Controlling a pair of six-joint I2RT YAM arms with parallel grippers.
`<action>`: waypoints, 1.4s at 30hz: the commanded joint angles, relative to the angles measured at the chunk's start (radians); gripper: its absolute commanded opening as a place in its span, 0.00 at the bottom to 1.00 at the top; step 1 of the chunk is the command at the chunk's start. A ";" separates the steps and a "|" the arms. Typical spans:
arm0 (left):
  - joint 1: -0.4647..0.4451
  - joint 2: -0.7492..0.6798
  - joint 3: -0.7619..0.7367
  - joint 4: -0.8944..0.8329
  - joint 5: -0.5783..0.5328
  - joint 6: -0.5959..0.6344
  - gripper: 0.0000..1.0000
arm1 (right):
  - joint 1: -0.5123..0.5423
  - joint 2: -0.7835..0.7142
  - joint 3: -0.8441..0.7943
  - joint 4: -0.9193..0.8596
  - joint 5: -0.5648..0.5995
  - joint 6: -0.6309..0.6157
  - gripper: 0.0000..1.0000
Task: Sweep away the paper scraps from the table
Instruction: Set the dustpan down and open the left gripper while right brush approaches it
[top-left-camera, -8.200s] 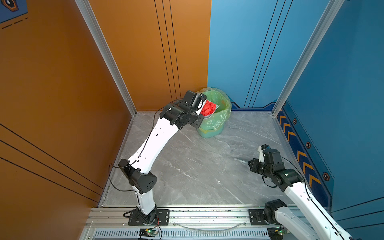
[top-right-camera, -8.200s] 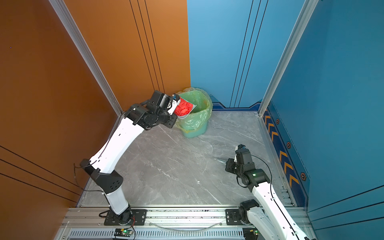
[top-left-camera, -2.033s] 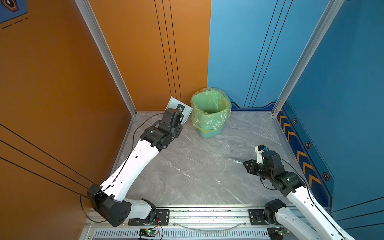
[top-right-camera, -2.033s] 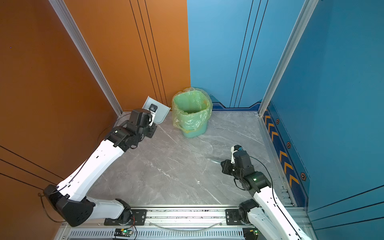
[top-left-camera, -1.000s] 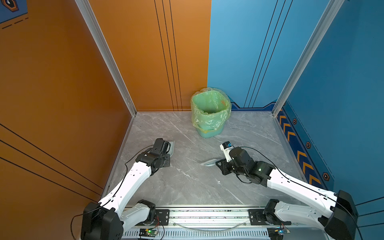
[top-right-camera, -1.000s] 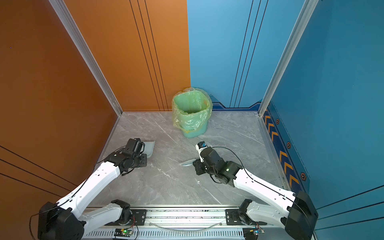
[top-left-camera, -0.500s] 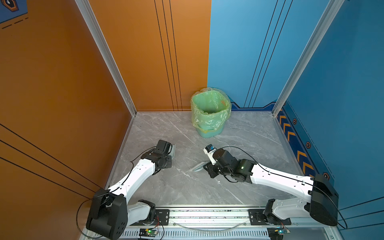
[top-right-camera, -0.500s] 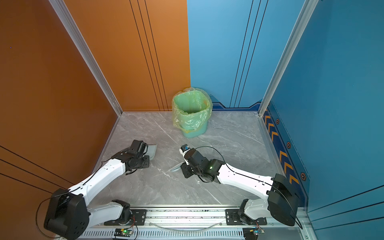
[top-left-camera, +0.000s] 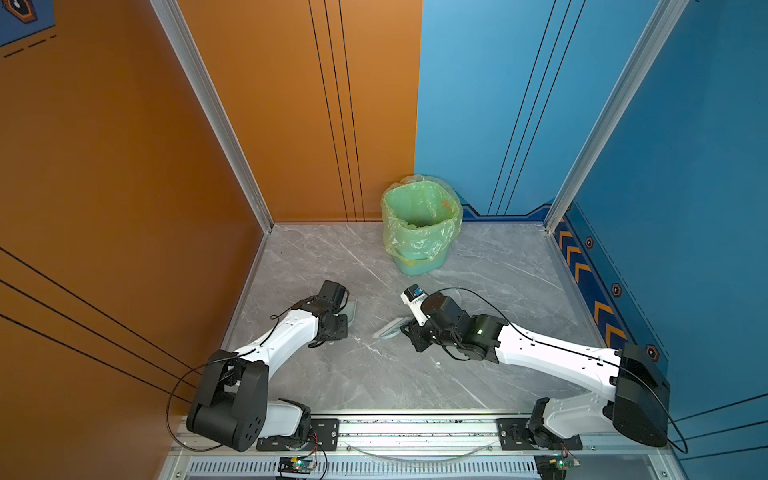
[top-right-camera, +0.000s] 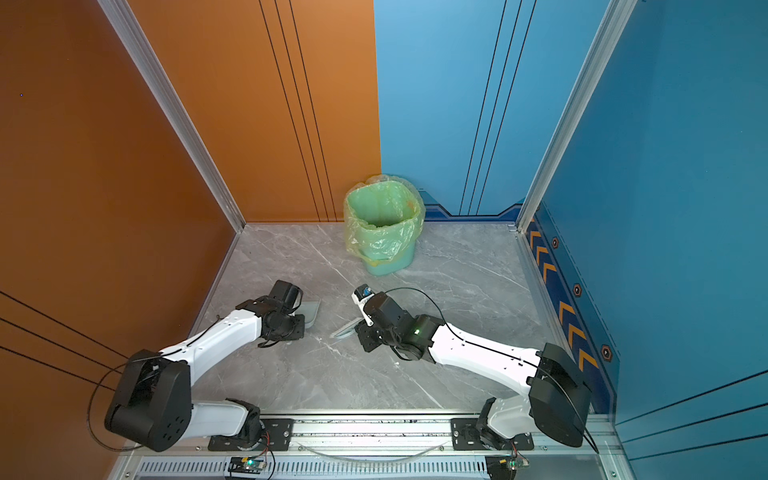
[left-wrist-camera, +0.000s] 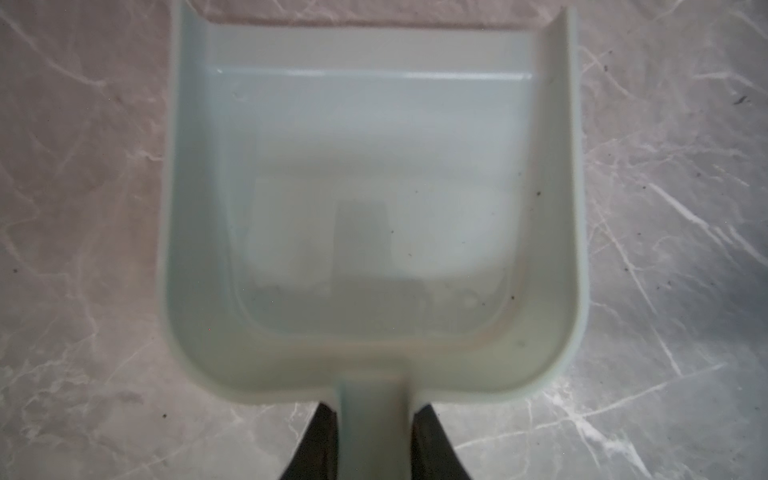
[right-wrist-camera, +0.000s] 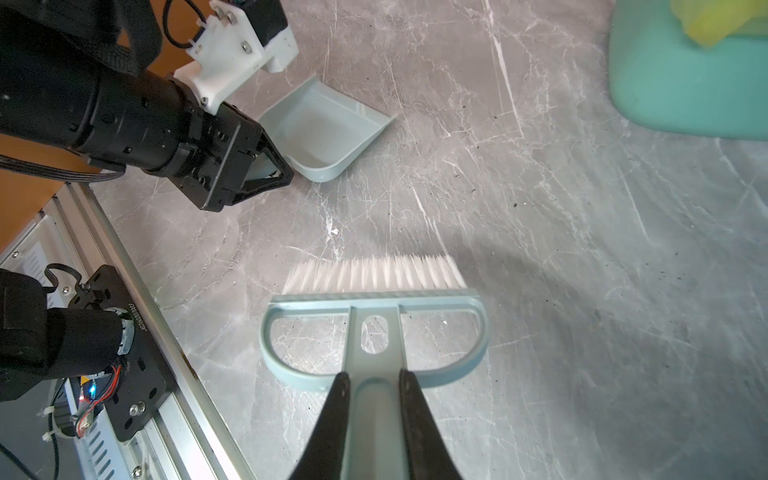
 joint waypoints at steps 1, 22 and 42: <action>0.004 -0.025 -0.018 0.006 0.008 -0.021 0.35 | 0.005 0.013 0.009 0.030 0.007 -0.025 0.00; 0.007 -0.430 -0.121 -0.061 -0.140 -0.150 0.98 | 0.037 0.067 0.019 0.171 0.048 -0.138 0.00; 0.095 -0.501 -0.142 -0.103 -0.106 -0.148 0.97 | 0.154 0.426 0.228 0.475 0.243 -0.208 0.00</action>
